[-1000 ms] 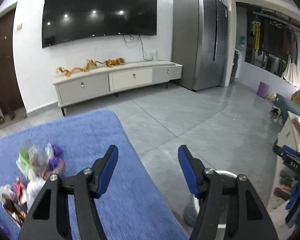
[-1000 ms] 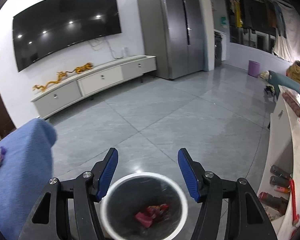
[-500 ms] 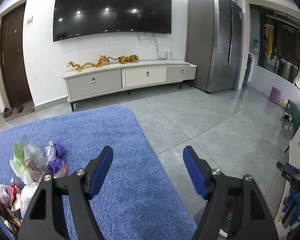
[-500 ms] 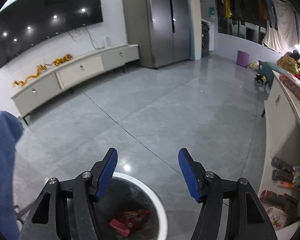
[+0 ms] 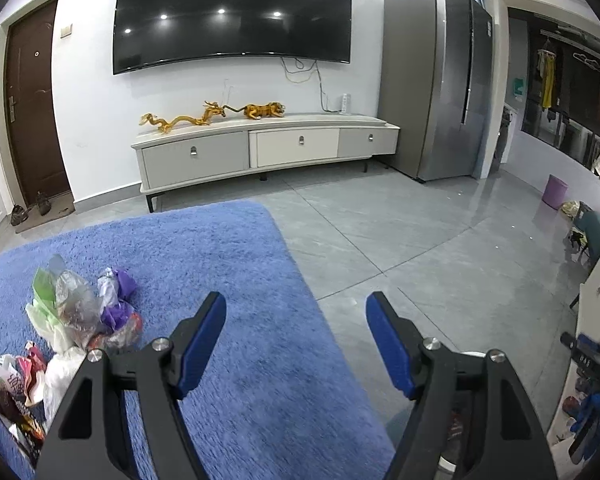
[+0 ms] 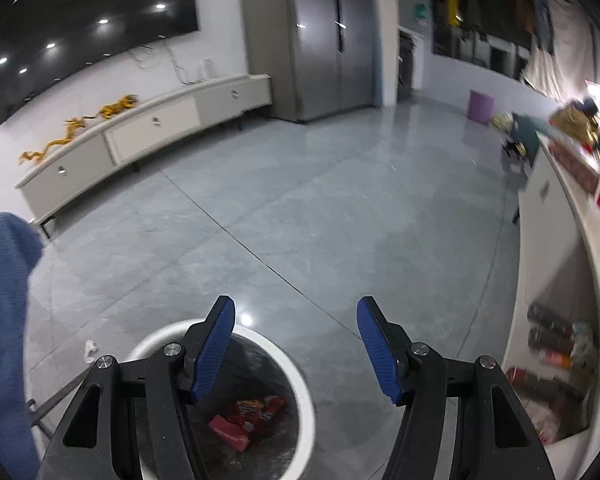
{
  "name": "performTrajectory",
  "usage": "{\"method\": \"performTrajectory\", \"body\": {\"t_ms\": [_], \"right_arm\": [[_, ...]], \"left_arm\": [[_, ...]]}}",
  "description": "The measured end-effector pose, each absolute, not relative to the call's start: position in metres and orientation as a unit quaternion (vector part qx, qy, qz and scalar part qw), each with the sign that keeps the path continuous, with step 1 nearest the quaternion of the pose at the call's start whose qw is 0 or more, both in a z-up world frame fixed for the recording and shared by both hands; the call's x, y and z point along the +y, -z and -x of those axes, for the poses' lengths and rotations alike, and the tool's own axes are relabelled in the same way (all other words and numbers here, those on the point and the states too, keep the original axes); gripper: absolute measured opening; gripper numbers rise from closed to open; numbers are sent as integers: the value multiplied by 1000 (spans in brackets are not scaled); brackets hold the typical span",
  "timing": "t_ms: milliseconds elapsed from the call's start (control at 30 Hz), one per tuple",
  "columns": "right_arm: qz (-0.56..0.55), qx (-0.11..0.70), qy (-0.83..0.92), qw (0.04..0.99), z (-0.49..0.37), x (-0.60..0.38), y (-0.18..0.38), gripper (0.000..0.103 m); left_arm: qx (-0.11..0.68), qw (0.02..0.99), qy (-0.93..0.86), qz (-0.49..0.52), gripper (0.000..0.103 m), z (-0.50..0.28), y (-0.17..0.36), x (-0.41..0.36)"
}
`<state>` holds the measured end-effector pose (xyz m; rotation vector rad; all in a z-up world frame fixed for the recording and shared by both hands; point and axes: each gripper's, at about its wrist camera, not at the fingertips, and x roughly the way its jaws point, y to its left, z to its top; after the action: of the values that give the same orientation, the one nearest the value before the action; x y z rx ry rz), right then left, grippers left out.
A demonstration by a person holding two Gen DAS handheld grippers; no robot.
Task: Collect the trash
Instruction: 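Move both open tools back from the bin toward the rug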
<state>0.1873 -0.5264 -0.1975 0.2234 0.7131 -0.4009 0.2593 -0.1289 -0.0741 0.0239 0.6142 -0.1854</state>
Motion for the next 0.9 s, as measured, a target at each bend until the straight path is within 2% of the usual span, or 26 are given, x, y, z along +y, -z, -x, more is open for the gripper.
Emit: {"method": "performTrajectory", "body": {"t_ms": [267, 500, 667, 900], "right_arm": [[-64, 288, 110, 949, -188, -449, 88, 61], [-26, 241, 39, 969, -170, -355, 6, 61], [-17, 218, -10, 976, -154, -290, -26, 61], [6, 210, -70, 975, -148, -204, -50, 61]], "left_arm": [[311, 945, 102, 2, 71, -220, 56, -115], [287, 952, 104, 38, 71, -178, 18, -65], [265, 959, 91, 48, 71, -147, 0, -8], [261, 963, 38, 47, 71, -112, 2, 93]]}}
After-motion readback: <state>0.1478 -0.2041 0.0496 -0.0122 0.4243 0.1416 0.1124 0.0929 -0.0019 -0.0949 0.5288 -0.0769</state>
